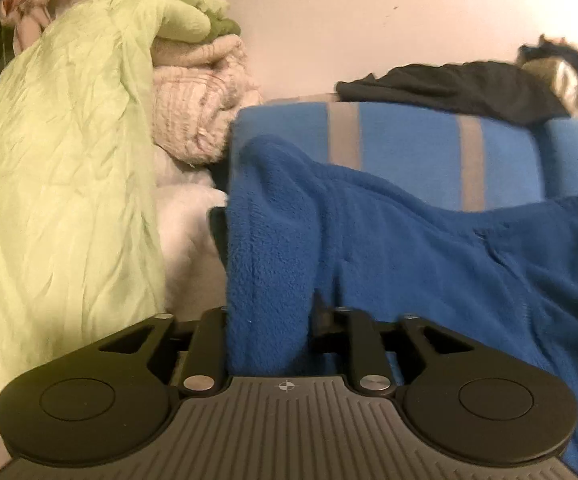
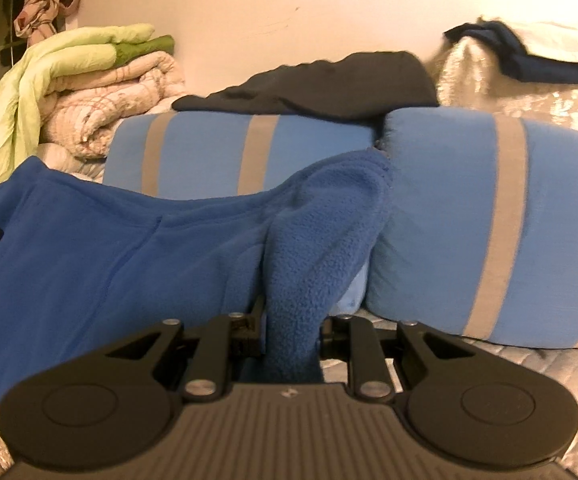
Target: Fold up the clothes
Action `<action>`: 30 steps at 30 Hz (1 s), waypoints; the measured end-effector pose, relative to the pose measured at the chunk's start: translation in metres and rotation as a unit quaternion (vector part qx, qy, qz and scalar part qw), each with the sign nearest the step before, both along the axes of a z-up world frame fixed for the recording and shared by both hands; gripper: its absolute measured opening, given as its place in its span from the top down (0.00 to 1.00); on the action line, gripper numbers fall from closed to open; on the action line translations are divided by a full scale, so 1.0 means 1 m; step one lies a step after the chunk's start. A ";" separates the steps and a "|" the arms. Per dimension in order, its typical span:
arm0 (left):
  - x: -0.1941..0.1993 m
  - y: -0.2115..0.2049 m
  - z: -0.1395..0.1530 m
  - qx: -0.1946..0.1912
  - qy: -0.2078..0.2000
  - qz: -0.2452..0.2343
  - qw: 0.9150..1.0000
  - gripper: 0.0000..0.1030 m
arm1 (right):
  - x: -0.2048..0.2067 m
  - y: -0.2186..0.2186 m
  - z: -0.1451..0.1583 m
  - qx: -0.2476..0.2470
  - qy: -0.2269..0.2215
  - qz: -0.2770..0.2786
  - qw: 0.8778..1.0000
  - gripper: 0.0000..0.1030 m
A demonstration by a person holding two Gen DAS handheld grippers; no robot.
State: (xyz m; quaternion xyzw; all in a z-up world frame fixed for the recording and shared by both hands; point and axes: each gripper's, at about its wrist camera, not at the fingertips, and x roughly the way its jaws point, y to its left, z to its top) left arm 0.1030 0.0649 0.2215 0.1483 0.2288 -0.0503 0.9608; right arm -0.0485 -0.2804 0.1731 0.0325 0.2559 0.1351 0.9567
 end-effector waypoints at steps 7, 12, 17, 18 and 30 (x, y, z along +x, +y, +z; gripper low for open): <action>0.033 -0.008 -0.041 0.070 -0.011 0.096 0.993 0.29 | 0.046 0.033 -0.038 -0.038 0.045 -0.039 0.998 0.00; 0.029 -0.004 -0.045 0.032 0.040 0.058 0.997 0.26 | 0.049 0.037 -0.044 -0.055 0.049 -0.011 0.997 0.00; 0.023 0.004 -0.050 0.013 0.097 0.037 0.995 0.26 | 0.046 0.032 -0.049 -0.066 0.059 0.006 0.996 0.00; 0.021 0.007 -0.050 0.004 0.104 0.032 0.994 0.26 | 0.045 0.030 -0.051 -0.070 0.064 0.013 0.995 0.00; 0.003 0.037 -0.028 -0.058 0.131 -0.011 0.990 0.26 | 0.029 -0.041 -0.039 -0.069 0.083 -0.001 0.994 0.00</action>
